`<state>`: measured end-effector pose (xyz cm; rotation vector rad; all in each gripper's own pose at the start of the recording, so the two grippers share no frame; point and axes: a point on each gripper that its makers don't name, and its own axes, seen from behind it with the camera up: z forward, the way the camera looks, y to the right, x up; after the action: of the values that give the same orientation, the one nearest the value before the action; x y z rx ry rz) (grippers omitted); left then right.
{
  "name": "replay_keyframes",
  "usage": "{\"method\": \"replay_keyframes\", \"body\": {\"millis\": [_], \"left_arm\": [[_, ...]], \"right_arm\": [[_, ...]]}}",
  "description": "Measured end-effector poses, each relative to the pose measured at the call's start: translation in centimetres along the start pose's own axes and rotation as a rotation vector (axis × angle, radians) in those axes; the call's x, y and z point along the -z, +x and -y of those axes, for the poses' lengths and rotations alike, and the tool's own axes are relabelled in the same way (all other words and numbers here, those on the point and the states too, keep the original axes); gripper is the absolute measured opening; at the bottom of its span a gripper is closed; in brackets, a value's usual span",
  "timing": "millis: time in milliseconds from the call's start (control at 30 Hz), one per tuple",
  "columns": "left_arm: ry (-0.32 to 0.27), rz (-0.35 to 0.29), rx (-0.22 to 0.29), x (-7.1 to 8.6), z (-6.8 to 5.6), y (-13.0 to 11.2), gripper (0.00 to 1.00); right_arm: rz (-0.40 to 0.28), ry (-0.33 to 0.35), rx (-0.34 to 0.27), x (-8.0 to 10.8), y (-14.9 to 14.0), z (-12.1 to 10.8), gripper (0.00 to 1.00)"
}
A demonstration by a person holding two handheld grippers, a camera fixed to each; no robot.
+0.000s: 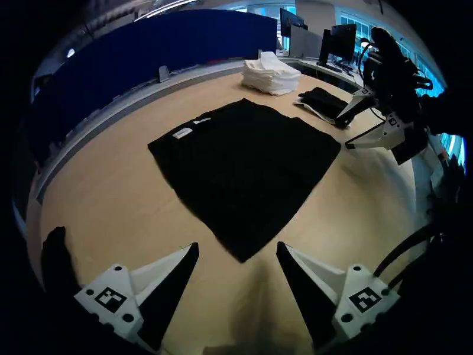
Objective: Fold towel
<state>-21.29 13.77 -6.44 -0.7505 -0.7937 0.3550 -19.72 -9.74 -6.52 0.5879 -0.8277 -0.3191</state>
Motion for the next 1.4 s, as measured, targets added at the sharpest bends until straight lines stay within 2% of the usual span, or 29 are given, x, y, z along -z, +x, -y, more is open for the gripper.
{"method": "replay_keyframes", "body": {"millis": [200,400,733,867,933,1167,1400], "left_arm": [[-0.022,0.057,-0.014,-0.8,-0.4,-1.1,0.97],[-0.035,0.081,0.000,-1.0,-0.6,-1.2,0.95],[-0.027,0.115,0.002,-1.2,-0.2,-1.3,0.72],[-0.020,0.133,0.007,-1.1,0.1,-1.4,0.50],[-0.018,0.139,0.009,-1.1,0.2,-1.4,0.45],[-0.021,0.152,-0.008,-1.1,-0.1,-1.5,0.31],[-0.024,0.159,-0.029,-1.2,-0.5,-1.6,0.22]], "right_arm": [[0.029,0.014,-0.003,-0.7,-0.8,0.1,0.90],[0.053,0.032,-0.018,-1.1,-1.6,0.2,0.81],[0.082,0.061,-0.032,-1.3,-2.3,0.5,0.68],[0.085,0.067,-0.035,-1.2,-2.4,0.6,0.63],[0.085,0.066,-0.037,-1.2,-2.4,0.5,0.57],[0.085,0.054,-0.046,-1.3,-2.3,0.1,0.31],[0.083,0.051,-0.050,-1.4,-2.3,0.1,0.31]]}}
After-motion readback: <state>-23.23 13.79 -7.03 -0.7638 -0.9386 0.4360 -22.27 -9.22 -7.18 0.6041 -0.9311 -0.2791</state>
